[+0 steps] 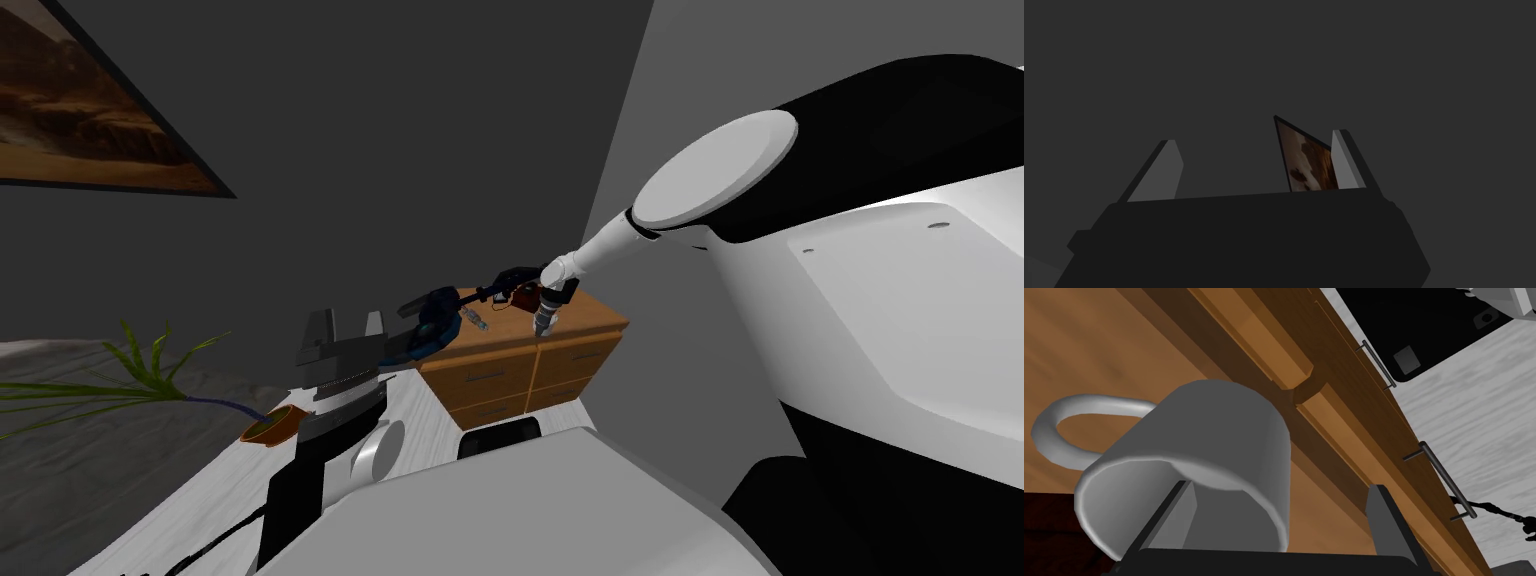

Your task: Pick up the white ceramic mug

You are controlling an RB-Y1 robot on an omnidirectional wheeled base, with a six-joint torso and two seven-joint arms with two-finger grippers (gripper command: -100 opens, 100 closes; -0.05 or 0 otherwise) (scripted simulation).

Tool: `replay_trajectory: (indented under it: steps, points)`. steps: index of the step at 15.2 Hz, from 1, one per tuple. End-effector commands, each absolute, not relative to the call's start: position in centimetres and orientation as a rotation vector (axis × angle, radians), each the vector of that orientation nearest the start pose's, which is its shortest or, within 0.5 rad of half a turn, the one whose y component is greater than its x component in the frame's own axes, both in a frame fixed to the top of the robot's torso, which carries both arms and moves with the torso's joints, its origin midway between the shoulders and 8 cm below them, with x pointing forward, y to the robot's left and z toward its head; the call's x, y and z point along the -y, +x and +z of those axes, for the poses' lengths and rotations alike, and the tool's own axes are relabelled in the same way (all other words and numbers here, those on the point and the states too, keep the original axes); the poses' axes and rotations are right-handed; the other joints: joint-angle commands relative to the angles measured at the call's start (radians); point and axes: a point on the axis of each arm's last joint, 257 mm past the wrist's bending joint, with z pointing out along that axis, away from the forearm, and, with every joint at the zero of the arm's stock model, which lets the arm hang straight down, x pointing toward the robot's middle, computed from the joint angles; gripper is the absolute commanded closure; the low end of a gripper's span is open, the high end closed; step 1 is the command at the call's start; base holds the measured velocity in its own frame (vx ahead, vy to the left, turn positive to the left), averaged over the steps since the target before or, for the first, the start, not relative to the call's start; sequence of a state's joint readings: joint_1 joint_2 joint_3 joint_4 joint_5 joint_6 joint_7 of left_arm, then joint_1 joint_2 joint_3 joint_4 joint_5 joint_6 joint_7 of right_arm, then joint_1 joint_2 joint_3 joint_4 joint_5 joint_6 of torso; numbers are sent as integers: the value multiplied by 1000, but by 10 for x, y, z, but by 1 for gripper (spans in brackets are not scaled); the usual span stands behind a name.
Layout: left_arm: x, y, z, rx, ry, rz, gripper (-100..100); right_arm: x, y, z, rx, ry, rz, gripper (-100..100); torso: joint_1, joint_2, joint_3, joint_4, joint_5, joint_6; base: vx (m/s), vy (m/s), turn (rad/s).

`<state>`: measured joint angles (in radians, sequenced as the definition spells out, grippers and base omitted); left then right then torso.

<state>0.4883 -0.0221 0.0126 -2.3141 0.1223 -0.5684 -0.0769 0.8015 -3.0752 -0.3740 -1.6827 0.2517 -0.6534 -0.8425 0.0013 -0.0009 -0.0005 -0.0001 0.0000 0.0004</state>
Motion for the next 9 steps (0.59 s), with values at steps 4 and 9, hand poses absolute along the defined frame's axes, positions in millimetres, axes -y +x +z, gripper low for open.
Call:
replay_trajectory:
  steps: [4,9]
  points:
    - [-297,321,55,-455,-631,-1317,0,218,426,-158,-2732,-1314,1,100,-1,0,0,0,0,0,0,0,0]
    - [-297,321,55,-455,-631,-1317,0,215,427,-144,-2727,-1317,-1,100,-2,1,1,1,0,1,-5,-9,-21]
